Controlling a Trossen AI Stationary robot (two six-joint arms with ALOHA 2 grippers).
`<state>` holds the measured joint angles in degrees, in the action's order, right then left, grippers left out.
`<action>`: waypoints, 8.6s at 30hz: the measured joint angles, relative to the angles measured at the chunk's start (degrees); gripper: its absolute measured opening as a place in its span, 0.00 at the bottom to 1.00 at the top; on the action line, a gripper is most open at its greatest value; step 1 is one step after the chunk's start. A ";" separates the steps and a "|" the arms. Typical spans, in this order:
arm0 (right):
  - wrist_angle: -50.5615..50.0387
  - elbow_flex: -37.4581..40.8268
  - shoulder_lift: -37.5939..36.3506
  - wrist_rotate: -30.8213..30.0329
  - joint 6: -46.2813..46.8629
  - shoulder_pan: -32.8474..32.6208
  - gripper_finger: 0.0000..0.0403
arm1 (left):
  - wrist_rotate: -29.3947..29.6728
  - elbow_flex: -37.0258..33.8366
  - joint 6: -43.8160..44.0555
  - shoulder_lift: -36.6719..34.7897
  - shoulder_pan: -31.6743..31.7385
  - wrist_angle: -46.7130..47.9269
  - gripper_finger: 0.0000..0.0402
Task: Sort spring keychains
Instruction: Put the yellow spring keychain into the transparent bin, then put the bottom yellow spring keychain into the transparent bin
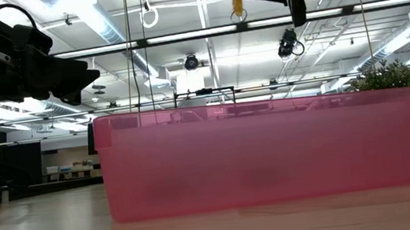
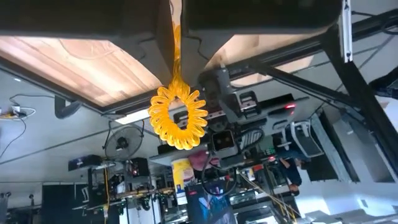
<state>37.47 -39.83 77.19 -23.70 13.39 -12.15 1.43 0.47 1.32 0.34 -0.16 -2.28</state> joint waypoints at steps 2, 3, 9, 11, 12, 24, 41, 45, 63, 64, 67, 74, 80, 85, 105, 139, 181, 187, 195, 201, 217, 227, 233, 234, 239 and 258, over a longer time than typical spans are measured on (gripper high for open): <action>1.38 0.00 1.06 0.89 -0.13 0.63 0.00 | 0.00 -0.02 0.00 0.02 -0.02 -0.02 0.43; 1.92 0.00 1.43 1.19 -0.16 0.90 0.00 | 0.00 -0.02 0.00 0.01 -0.01 -0.01 0.43; 3.99 0.00 3.84 2.49 -0.17 1.32 0.00 | 0.00 0.00 0.00 0.02 -0.02 -0.02 0.43; 3.98 -0.01 4.20 2.55 -0.12 1.33 0.00 | 0.00 -0.02 0.00 0.00 -0.02 -0.02 0.43; 4.00 0.00 4.34 2.54 -0.10 1.34 0.00 | 0.00 -0.01 0.00 0.02 0.00 -0.02 0.43; 2.85 -0.95 4.85 2.34 0.86 1.19 0.00 | 0.00 -0.02 0.00 0.00 -0.01 -0.02 0.43; -29.07 -19.37 8.28 2.34 1.85 0.86 0.00 | 0.02 0.00 0.00 0.00 -0.02 0.09 0.43; -40.05 -24.62 8.30 3.53 2.55 1.66 0.00 | 0.01 -0.01 0.00 0.00 0.00 0.08 0.43; -55.64 -30.49 8.26 10.00 3.66 6.30 0.00 | 0.01 -0.01 0.00 0.00 -0.01 0.04 0.43; -55.64 -30.49 8.26 9.97 3.46 6.72 0.00 | 0.01 -0.02 0.00 0.00 0.00 0.04 0.43; -55.63 -30.49 8.26 9.91 2.85 8.01 0.00 | 0.00 -0.01 0.00 0.00 0.00 0.03 0.43; -55.58 -30.47 8.26 11.34 2.60 10.81 0.00 | 0.00 -0.01 0.00 0.00 0.00 0.03 0.43; -55.53 -30.49 8.26 12.58 2.15 13.06 0.00 | 0.00 -0.01 0.00 0.00 -0.02 0.03 0.43; -55.51 -30.49 8.26 12.85 2.12 14.83 0.00 | 0.00 -0.01 0.00 0.00 -0.01 0.02 0.43; -53.29 -30.47 8.26 16.02 1.73 19.75 0.00 | 0.01 -0.01 0.00 0.00 -0.02 0.02 0.43; -53.39 -30.45 8.26 16.24 2.19 19.66 0.00 | 0.02 -0.02 0.00 0.00 -0.02 0.02 0.43; -52.65 -30.42 8.24 17.18 4.85 19.66 0.75 | 0.02 -0.01 0.00 0.02 0.00 0.03 0.43; -52.67 -30.42 8.24 17.18 5.01 19.66 0.72 | 0.00 0.00 0.00 0.00 0.00 0.02 0.43; -52.65 -30.42 8.24 17.18 5.01 19.66 0.71 | 0.01 -0.01 0.00 0.00 0.00 0.03 0.43; -52.67 -30.43 8.24 17.18 5.12 19.68 0.71 | 0.00 -0.02 0.00 0.00 -0.02 0.02 0.43; -56.24 -30.42 8.24 24.19 6.06 19.57 0.70 | 0.00 0.00 0.00 0.00 0.00 0.03 0.43; -62.35 -30.40 7.67 24.85 7.56 17.78 0.70 | 0.00 0.00 0.00 0.00 -0.02 0.02 0.43; -65.89 -30.38 4.62 24.81 8.98 15.99 0.70 | 0.02 -0.02 0.00 0.02 0.00 0.02 0.43; -66.41 -30.38 3.90 24.81 9.41 15.62 0.70 | 0.00 -0.02 0.00 0.02 -0.02 0.02 0.43; -69.11 -30.38 1.11 24.72 10.80 14.01 0.70 | 0.02 -0.01 0.00 0.02 0.00 0.01 0.43; -88.46 -42.29 -3.48 14.53 10.21 4.72 0.70 | 0.02 -0.02 0.00 0.02 0.00 0.01 0.43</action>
<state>-50.99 -82.13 73.72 -9.17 23.60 -7.43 1.45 0.45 1.32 0.36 -0.16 -2.27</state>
